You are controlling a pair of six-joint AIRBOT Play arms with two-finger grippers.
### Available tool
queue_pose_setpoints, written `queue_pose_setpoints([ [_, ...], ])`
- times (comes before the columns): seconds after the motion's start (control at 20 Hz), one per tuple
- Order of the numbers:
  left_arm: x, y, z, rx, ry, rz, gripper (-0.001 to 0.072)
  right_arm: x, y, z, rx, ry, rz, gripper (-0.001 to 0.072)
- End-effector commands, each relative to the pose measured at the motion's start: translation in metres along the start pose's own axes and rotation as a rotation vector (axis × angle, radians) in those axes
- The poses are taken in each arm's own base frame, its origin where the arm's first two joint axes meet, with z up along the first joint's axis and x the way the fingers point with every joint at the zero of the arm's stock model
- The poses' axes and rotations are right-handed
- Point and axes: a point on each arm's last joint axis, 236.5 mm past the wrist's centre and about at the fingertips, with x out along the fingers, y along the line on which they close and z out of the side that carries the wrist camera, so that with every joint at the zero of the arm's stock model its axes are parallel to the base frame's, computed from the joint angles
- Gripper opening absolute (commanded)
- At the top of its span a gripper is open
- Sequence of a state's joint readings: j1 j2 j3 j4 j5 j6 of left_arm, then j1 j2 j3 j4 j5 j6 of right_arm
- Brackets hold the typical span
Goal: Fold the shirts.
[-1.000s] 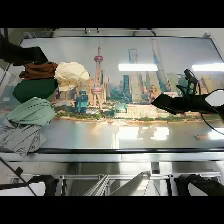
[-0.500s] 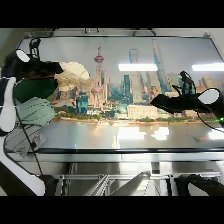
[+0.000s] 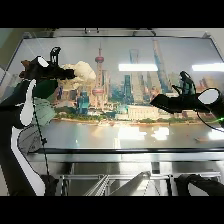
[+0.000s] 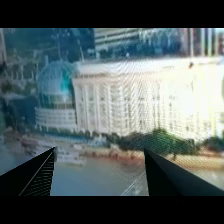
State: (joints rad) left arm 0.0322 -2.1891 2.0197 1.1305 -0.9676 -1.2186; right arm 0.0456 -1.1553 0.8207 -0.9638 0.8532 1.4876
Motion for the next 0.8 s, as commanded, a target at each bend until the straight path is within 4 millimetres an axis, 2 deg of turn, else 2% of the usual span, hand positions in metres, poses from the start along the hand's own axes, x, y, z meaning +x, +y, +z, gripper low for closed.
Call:
queue_pose_setpoints([
  [0.0,0.002,-0.008,-0.002,0.083,0.031,0.019,0.0024,0.0,0.0,0.0,0.0,-0.001,0.0,0.0603],
  [0.1,-0.017,-0.019,0.004,0.099,0.046,-0.002,0.0021,0.0,0.0,0.0,0.0,0.0,0.0,0.06],
  [0.15,-0.032,-0.025,0.01,0.109,0.041,-0.007,0.0021,0.0,0.0,0.0,0.0,0.001,0.001,0.0569],
  [0.2,-0.052,-0.034,0.014,0.123,0.042,-0.015,0.002,-0.001,0.001,0.0,-0.002,0.002,0.001,0.0452],
  [0.3,-0.098,-0.058,0.01,0.149,0.081,-0.05,0.0019,-0.004,0.001,-0.002,-0.006,0.009,0.001,0.013],
  [0.35,-0.117,-0.08,0.005,0.147,0.091,-0.101,0.0019,-0.008,-0.001,-0.003,-0.002,0.012,-0.001,0.0017],
  [0.45,-0.153,-0.142,-0.019,0.125,0.143,-0.292,0.0019,-0.018,-0.009,-0.002,0.019,0.014,-0.007,0.0017],
  [0.55,-0.171,-0.213,-0.054,0.124,0.219,-0.496,0.0019,-0.031,-0.023,-0.005,0.03,0.028,-0.027,0.0017],
  [0.6,-0.168,-0.239,-0.077,0.126,0.262,-0.534,0.0019,-0.037,-0.027,-0.009,0.026,0.047,-0.028,0.0016],
  [0.75,-0.134,-0.294,-0.154,0.147,0.39,-0.553,0.0019,-0.051,-0.043,-0.026,0.031,0.119,-0.045,0.0016],
])
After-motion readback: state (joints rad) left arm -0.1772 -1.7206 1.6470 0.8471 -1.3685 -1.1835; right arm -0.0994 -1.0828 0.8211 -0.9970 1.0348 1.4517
